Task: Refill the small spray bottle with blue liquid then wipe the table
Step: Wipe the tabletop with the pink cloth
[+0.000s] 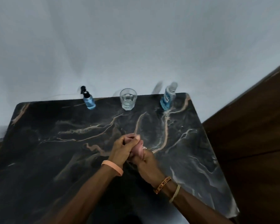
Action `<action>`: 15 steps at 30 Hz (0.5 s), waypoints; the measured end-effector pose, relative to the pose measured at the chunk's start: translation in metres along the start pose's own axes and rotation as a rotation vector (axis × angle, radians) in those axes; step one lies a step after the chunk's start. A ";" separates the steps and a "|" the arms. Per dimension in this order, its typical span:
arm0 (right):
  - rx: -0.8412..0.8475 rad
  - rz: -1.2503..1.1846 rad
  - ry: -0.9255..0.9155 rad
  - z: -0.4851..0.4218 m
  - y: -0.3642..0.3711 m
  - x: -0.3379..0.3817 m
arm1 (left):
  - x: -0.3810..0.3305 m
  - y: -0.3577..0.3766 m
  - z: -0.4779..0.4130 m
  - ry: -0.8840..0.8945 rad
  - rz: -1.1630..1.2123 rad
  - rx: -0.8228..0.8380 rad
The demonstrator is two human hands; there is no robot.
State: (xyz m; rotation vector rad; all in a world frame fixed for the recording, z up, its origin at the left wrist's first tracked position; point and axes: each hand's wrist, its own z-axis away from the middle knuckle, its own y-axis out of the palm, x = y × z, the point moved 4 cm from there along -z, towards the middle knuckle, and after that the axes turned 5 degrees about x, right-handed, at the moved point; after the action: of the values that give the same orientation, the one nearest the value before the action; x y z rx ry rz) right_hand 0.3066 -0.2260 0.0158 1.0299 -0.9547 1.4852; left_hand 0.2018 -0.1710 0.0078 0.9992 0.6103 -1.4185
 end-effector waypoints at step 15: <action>-0.135 0.243 0.104 0.027 -0.089 0.012 | 0.034 0.081 0.009 -0.225 0.043 0.192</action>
State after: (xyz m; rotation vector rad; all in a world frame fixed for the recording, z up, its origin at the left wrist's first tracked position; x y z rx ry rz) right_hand 0.3969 -0.2352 0.0393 0.7523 -1.1191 1.6317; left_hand 0.2818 -0.2063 -0.0005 0.9783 0.2893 -1.5464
